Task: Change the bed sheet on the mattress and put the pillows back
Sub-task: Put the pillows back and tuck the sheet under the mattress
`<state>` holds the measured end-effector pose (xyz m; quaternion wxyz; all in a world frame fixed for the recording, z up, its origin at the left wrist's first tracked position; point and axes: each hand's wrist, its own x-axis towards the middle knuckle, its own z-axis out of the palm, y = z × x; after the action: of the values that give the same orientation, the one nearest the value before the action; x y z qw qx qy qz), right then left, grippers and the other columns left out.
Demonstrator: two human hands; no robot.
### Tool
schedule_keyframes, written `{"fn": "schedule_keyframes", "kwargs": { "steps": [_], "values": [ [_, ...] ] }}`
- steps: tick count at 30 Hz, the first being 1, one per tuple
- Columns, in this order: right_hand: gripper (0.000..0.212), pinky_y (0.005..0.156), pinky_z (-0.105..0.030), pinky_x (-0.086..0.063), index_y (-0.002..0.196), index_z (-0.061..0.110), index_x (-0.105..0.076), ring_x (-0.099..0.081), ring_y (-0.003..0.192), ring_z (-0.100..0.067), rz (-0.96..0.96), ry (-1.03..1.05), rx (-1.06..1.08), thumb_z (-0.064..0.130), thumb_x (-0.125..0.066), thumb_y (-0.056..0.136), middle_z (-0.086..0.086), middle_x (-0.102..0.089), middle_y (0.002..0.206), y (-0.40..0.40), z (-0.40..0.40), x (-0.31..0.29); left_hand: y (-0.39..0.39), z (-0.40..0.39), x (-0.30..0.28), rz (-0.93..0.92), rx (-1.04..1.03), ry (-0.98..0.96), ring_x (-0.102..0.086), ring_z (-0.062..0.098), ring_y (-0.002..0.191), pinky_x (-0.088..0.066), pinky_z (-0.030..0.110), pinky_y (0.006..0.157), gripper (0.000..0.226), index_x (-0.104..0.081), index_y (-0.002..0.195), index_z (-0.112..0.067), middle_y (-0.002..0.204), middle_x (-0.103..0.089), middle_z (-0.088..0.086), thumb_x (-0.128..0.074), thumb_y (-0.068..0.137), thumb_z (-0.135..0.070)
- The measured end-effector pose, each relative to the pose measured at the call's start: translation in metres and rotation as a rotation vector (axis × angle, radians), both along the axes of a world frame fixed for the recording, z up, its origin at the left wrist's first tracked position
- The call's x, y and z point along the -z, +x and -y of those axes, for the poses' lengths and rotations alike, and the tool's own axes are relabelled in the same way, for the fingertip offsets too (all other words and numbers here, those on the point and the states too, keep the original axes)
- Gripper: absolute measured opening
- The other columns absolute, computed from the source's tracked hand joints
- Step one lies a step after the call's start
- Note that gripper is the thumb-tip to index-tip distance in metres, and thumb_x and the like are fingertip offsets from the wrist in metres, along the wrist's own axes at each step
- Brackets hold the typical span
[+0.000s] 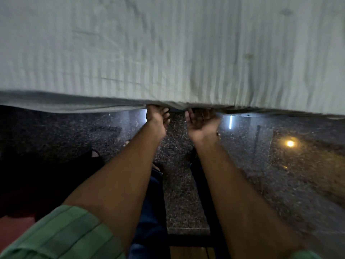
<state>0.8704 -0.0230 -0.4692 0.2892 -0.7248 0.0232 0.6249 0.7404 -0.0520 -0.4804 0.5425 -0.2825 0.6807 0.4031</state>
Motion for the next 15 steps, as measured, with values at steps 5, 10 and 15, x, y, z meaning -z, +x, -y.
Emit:
{"fn": "schedule_keyframes", "kwargs": {
  "steps": [5, 10, 15],
  "values": [
    [0.021, 0.068, -0.027, -0.046, 0.103, 0.018, -0.06, -0.063, 0.084, -0.017, -0.194, -0.155, -0.225, 0.035, -0.049, 0.105, -0.001, -0.068, 0.098, -0.05, 0.033, -0.028, -0.009, 0.011, -0.021, -0.057, 0.054, 0.017, -0.051, 0.015, 0.052, -0.04, 0.02, 0.045, 0.025, -0.067, 0.085, -0.015, 0.07, -0.06, 0.002, -0.05, 0.098, -0.028],
    [0.036, 0.074, -0.032, -0.047, 0.116, 0.016, -0.061, -0.06, 0.085, -0.02, -0.277, -0.191, -0.331, 0.045, -0.045, 0.103, -0.003, -0.064, 0.095, -0.117, 0.041, -0.037, -0.064, 0.045, -0.02, -0.178, -0.036, 0.056, -0.061, 0.019, 0.056, -0.042, 0.018, 0.038, 0.02, -0.07, 0.092, -0.008, 0.075, -0.069, 0.007, -0.059, 0.098, -0.023],
    [0.038, 0.078, -0.034, -0.048, 0.076, 0.014, -0.051, -0.059, 0.076, -0.02, -0.243, -0.102, -0.06, 0.028, -0.031, 0.104, -0.004, -0.056, 0.078, -0.16, 0.041, -0.036, -0.147, 0.086, -0.02, -0.308, -0.207, 0.099, -0.067, 0.003, 0.056, -0.048, 0.016, 0.046, 0.013, -0.065, 0.097, -0.015, 0.089, -0.072, -0.001, -0.058, 0.104, -0.025]
  ]
}}
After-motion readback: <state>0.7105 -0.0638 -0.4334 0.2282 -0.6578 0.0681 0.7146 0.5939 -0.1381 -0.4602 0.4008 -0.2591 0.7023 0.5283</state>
